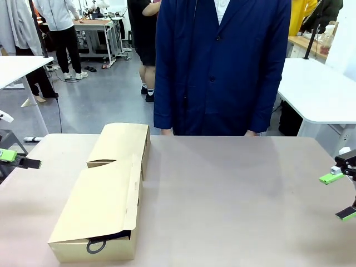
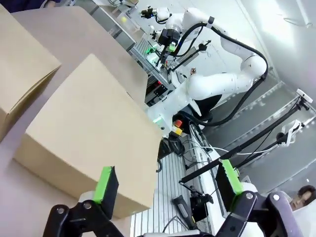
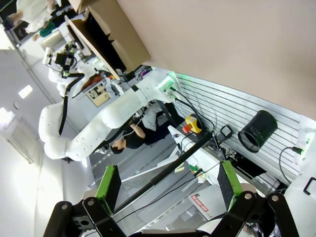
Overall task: Place items inside the box.
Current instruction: Close the lid of the Mailer Box closest to the robot.
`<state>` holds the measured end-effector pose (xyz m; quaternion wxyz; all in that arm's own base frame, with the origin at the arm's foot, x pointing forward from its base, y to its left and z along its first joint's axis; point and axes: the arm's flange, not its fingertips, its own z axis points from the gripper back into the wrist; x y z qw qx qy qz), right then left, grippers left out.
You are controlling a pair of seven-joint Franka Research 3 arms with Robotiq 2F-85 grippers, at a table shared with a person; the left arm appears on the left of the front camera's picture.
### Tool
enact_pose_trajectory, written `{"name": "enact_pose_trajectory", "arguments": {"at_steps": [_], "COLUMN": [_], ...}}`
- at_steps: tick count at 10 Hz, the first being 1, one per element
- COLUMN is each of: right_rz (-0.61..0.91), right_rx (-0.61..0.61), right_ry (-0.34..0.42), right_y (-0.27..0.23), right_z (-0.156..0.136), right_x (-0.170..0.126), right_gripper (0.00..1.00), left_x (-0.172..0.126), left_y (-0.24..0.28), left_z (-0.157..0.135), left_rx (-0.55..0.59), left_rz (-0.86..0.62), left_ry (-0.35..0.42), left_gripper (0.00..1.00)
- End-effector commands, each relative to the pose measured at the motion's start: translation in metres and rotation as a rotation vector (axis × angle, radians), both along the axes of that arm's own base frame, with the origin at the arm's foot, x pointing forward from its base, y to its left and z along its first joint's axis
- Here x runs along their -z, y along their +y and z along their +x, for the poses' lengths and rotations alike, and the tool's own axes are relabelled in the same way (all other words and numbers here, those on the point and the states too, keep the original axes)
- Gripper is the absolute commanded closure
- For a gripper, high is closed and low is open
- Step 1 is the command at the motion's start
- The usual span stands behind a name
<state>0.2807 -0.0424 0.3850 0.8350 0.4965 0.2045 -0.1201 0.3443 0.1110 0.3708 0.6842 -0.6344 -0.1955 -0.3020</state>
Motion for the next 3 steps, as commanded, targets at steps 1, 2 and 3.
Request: {"name": "enact_pose_trajectory", "arguments": {"at_steps": [1,2,3], "right_rz": [0.008,0.008,0.008], "right_rx": [0.002,0.002,0.002], "right_ry": [0.001,0.001,0.001], "right_y": [-0.0008,-0.0008,-0.0008], "right_z": [-0.0015,-0.0015,-0.0015], "right_x": [-0.0028,-0.0028,-0.0028], "right_gripper": [0.00,0.00,0.00], "left_x": [0.0069,0.0069,0.0069], "left_y": [-0.0009,-0.0009,-0.0009], "left_z": [-0.0062,-0.0062,-0.0062], "left_rx": [-0.006,-0.006,-0.006], "left_rz": [0.007,0.007,0.007], "left_ry": [-0.009,-0.009,-0.009], "left_gripper": [0.00,0.00,0.00]}}
